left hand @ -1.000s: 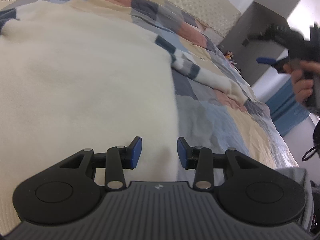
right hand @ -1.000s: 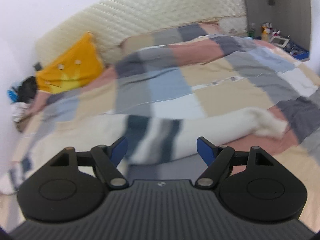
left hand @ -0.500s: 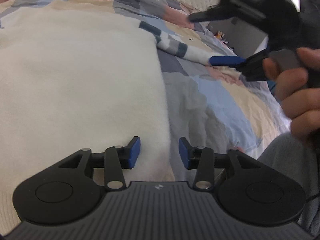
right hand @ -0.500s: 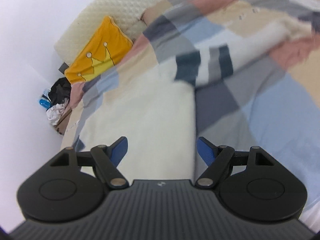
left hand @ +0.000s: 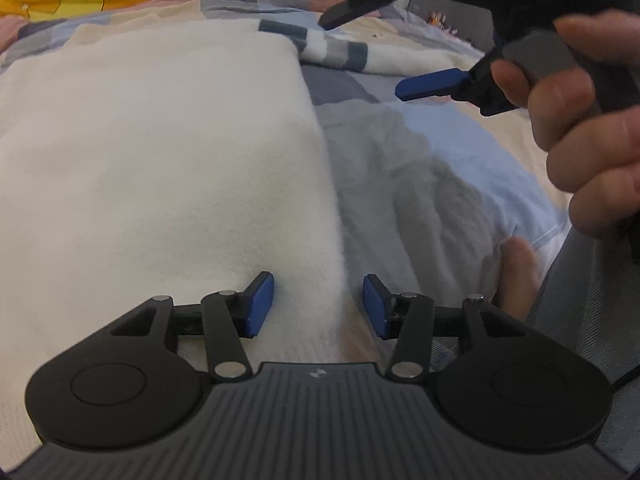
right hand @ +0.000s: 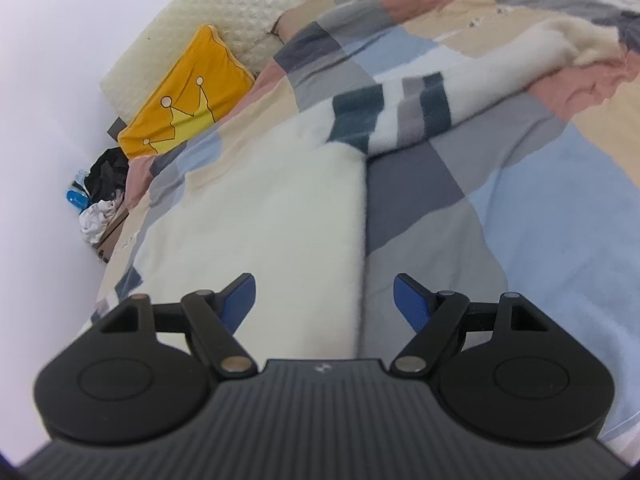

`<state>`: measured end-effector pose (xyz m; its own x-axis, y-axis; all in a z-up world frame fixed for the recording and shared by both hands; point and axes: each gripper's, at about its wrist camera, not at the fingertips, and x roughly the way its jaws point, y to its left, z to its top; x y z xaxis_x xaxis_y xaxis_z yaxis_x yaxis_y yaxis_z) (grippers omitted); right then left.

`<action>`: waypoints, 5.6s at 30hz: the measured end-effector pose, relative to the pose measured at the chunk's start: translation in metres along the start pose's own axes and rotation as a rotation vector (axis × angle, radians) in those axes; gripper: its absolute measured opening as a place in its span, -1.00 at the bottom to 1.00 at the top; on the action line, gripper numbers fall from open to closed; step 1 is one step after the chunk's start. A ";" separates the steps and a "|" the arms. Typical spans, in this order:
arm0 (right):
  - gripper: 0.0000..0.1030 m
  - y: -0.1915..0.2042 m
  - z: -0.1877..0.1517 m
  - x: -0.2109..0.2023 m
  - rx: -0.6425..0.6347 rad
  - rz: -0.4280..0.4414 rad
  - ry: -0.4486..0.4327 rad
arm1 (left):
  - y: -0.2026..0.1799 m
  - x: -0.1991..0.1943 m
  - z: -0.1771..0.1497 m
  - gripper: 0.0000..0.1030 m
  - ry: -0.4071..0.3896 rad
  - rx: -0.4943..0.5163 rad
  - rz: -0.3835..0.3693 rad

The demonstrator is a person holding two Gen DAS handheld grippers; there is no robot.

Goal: Fold large clothes

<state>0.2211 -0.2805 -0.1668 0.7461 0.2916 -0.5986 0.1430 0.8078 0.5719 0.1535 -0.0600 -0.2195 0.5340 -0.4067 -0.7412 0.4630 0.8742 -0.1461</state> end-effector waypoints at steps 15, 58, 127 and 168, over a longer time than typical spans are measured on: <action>0.51 -0.005 -0.007 0.010 0.031 0.022 0.056 | 0.095 -0.045 0.020 -0.84 -0.078 -0.436 -0.173; 0.26 0.140 -0.142 0.021 -0.856 0.144 0.178 | 0.236 -0.061 -0.004 -0.80 -0.203 -0.969 -0.172; -0.14 0.113 -0.049 -0.070 -0.824 0.027 0.397 | 0.151 -0.152 0.003 -0.88 -0.362 -0.550 -0.031; 0.15 0.068 -0.048 -0.002 -0.501 -0.335 0.260 | 0.144 -0.178 -0.004 -0.91 -0.456 -0.550 -0.039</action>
<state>0.1979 -0.2012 -0.1534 0.5235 0.0461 -0.8508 -0.0267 0.9989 0.0378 0.1222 0.1395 -0.1109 0.8225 -0.4057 -0.3987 0.1278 0.8149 -0.5654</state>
